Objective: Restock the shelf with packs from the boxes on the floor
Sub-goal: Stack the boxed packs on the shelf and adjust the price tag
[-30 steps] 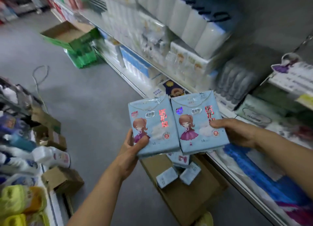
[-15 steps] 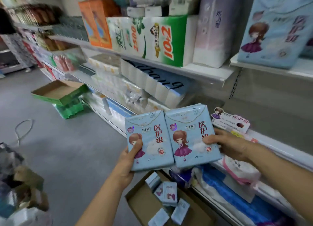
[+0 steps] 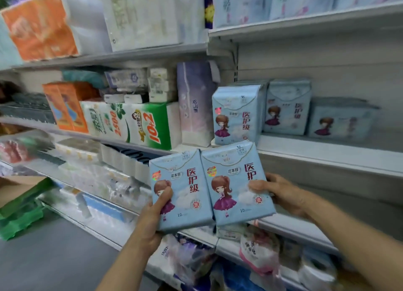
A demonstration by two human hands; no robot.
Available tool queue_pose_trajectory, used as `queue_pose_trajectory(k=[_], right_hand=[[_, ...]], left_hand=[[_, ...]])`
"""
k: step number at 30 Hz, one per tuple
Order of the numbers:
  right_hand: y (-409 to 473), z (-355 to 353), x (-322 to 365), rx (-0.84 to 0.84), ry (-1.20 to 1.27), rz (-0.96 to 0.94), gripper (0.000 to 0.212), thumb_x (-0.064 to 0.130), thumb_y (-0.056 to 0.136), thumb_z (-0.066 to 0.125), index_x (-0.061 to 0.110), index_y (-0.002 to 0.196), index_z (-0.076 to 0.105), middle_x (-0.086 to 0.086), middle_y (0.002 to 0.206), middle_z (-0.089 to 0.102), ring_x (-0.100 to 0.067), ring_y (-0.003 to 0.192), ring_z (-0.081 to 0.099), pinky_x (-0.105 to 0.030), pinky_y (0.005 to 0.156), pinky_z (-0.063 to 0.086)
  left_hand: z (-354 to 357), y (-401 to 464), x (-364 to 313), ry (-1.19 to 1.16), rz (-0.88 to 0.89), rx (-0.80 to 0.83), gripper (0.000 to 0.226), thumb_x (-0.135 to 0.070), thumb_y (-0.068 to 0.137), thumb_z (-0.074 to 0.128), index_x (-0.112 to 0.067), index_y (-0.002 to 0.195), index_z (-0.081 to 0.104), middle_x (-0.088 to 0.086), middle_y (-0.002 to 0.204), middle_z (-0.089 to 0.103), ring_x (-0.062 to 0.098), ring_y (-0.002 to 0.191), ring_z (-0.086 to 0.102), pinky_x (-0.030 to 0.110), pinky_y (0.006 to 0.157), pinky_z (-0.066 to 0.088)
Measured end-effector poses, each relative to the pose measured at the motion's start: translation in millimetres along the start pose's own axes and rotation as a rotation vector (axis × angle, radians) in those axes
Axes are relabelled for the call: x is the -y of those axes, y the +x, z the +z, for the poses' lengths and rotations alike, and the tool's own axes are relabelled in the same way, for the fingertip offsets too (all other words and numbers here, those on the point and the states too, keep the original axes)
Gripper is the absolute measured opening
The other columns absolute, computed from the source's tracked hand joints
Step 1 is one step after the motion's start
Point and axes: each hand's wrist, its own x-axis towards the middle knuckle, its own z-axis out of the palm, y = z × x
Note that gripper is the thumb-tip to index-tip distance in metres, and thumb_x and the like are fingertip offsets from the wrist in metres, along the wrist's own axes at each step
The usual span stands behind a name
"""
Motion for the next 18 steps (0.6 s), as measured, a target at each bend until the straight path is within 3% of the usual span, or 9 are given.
queue_pose_trajectory(k=[2,4,7,9,12,18], right_hand=[[-11,-17,13,-0.019,-0.016,-0.035,0.109,0.053,0.031,0.093,0.008,0.123,0.058,-0.011,0.111,0.072,-0.031,0.098,0.070,-0.041,0.083,0.057],[-24,-35,26,-0.048,-0.027,-0.069,0.099,0.048,0.037,0.091,0.009,0.122,0.060,-0.010,0.111,0.072,-0.031,0.098,0.070,-0.044,0.087,0.056],[-41,-62,43,-0.102,-0.038,-0.126,0.084,0.041,0.048,0.084,0.010,0.122,0.060,-0.009,0.111,0.072,-0.033,0.099,0.069,-0.050,0.092,0.053],[-49,-78,51,-0.125,-0.036,-0.145,0.082,0.040,0.049,0.083,0.010,0.122,0.060,-0.009,0.111,0.072,-0.032,0.099,0.070,-0.049,0.091,0.054],[-60,-102,58,-0.141,-0.028,-0.150,0.081,0.039,0.050,0.084,0.010,0.122,0.060,-0.010,0.112,0.072,-0.033,0.100,0.069,-0.049,0.092,0.053],[-62,-136,72,-0.301,0.003,-0.252,0.087,0.042,0.040,0.084,0.014,0.119,0.061,-0.002,0.109,0.073,-0.022,0.091,0.072,-0.036,0.075,0.057]], left_hand=[[23,4,-6,0.000,0.023,0.017,0.077,-0.040,0.044,0.095,-0.016,0.112,0.068,0.012,0.099,0.076,0.027,0.079,0.075,0.036,0.056,0.060],[46,6,-10,-0.011,0.041,0.052,0.066,-0.036,0.056,0.089,-0.016,0.115,0.066,0.011,0.099,0.076,0.026,0.078,0.075,0.036,0.056,0.059],[82,10,-16,0.009,0.060,0.075,0.096,-0.050,0.025,0.097,-0.017,0.111,0.068,0.011,0.101,0.076,0.025,0.078,0.075,0.036,0.056,0.059],[101,13,-18,-0.010,0.077,0.090,0.103,-0.052,0.014,0.097,-0.017,0.107,0.069,0.012,0.102,0.076,0.025,0.080,0.075,0.036,0.060,0.061],[128,16,-14,-0.027,0.090,0.096,0.098,-0.053,0.015,0.096,-0.020,0.103,0.070,0.010,0.102,0.076,0.026,0.083,0.074,0.038,0.064,0.061],[155,16,-12,-0.040,0.124,0.015,0.101,-0.053,0.026,0.096,-0.016,0.116,0.067,0.014,0.108,0.074,0.031,0.088,0.073,0.043,0.068,0.060]])
